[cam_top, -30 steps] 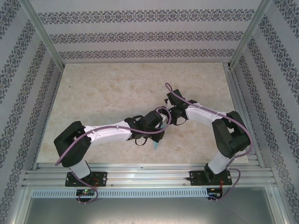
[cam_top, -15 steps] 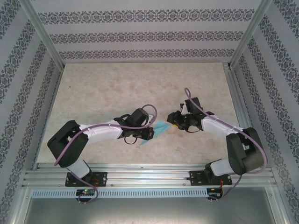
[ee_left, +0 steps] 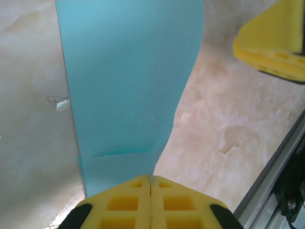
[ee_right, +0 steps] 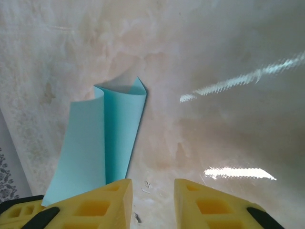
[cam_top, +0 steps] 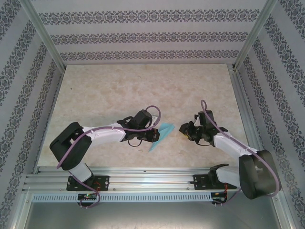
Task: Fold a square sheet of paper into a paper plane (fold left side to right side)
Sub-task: Fold the wing for the fifth time at the center of the table.
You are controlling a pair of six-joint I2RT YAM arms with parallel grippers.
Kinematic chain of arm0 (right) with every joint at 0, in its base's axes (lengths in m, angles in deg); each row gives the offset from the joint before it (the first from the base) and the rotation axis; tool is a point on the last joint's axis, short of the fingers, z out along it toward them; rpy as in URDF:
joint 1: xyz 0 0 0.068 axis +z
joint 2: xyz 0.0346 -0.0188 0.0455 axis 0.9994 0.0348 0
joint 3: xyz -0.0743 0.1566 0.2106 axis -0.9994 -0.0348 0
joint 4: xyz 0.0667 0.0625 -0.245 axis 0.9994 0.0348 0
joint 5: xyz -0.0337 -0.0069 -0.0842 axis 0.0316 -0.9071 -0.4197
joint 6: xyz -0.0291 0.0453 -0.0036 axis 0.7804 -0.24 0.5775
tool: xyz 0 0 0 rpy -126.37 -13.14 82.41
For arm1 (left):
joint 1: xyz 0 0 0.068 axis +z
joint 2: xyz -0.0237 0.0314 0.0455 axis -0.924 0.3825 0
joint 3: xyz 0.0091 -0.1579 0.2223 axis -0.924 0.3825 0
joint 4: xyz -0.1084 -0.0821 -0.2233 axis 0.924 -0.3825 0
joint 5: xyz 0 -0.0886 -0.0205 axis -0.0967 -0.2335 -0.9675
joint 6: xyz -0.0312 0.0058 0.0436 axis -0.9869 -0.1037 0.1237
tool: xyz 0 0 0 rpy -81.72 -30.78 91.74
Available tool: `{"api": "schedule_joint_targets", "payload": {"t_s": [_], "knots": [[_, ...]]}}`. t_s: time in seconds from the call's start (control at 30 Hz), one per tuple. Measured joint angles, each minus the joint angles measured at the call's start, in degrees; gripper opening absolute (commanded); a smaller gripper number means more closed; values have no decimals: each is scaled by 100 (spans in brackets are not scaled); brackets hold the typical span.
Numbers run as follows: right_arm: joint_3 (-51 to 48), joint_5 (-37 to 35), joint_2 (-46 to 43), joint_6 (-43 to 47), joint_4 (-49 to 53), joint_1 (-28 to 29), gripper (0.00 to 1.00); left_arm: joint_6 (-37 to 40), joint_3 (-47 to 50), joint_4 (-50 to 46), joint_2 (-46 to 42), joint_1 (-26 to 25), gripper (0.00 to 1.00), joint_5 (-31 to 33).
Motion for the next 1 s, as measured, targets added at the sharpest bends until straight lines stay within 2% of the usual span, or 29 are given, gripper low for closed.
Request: {"api": "schedule_joint_targets", "payload": {"t_s": [0.2,0.4,0.63,1.0], "knots": [[96,52,1064,-271,-820,492,24,-118,0,39,22,0,5,9],[481,87,1884,-420,-1386,693,16,-258,0,103,26,11,4,24],[546,87,1978,-514,-1700,695,5,-518,0,264,131,164,4,-2],[623,107,2076,-529,-1985,695,5,-920,46,625,260,205,4,-42]]}}
